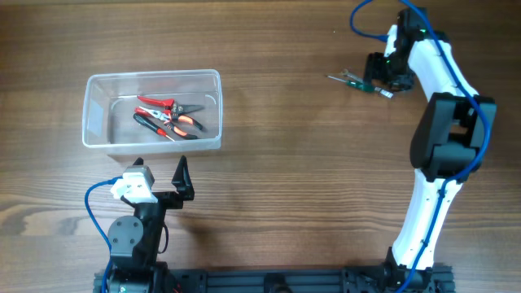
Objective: Pack container
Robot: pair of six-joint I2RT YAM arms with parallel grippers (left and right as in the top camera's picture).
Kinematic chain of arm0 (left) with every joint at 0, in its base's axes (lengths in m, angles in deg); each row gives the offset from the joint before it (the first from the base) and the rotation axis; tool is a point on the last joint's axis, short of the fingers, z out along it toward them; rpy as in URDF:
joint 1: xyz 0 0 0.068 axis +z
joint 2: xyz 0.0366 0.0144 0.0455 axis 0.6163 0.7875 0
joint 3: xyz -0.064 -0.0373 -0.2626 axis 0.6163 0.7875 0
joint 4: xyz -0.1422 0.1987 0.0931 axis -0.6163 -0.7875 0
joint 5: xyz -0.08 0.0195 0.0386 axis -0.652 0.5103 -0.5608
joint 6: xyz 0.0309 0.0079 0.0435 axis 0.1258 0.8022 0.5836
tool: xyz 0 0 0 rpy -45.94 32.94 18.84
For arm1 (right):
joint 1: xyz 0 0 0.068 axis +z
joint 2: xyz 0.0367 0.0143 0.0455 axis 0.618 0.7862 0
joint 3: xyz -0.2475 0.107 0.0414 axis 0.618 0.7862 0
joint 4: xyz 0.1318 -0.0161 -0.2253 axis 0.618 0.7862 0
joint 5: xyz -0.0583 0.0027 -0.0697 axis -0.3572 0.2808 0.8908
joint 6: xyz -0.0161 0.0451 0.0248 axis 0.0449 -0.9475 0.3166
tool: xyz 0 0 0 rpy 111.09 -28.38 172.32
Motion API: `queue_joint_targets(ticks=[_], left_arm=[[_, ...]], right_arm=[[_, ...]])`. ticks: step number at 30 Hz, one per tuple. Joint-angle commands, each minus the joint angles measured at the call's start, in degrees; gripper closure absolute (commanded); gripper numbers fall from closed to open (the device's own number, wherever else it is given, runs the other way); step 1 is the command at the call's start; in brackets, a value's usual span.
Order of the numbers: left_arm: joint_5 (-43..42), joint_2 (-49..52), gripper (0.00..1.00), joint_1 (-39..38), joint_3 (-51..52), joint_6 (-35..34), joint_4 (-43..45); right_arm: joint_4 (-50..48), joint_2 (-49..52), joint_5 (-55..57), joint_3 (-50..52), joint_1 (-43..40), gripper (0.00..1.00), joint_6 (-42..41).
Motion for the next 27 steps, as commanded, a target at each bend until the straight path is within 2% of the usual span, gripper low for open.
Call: queue_joint_targets(ticks=[1, 10, 12, 15, 22, 27], left_arm=[[0.15, -0.04, 0.00, 0.33, 0.24, -0.50, -0.04], [0.15, -0.04, 0.00, 0.33, 0.24, -0.50, -0.04], [0.15, -0.04, 0.00, 0.33, 0.24, -0.50, -0.04], [0.15, -0.04, 0.00, 0.33, 0.24, -0.50, -0.04], [0.15, -0.04, 0.00, 0.33, 0.26, -0.50, -0.04], [0.15, -0.04, 0.00, 0.33, 0.24, -0.50, -0.04]], right_arm=[[0.87, -5.64, -2.62, 1.44, 3.85, 0.26, 0.02], [-2.54, -19.12, 0.42, 1.44, 7.15, 0.18, 0.70], [-1.79, -20.68, -2.75, 1.44, 7.15, 0.18, 5.97], [3.41, -21.11, -5.70, 1.44, 7.15, 0.18, 14.03], [16.79, -20.11, -10.54, 1.60, 7.78, 0.25, 24.83], [17.75, -20.09, -10.23, 2.95, 8.50, 0.31, 25.92]])
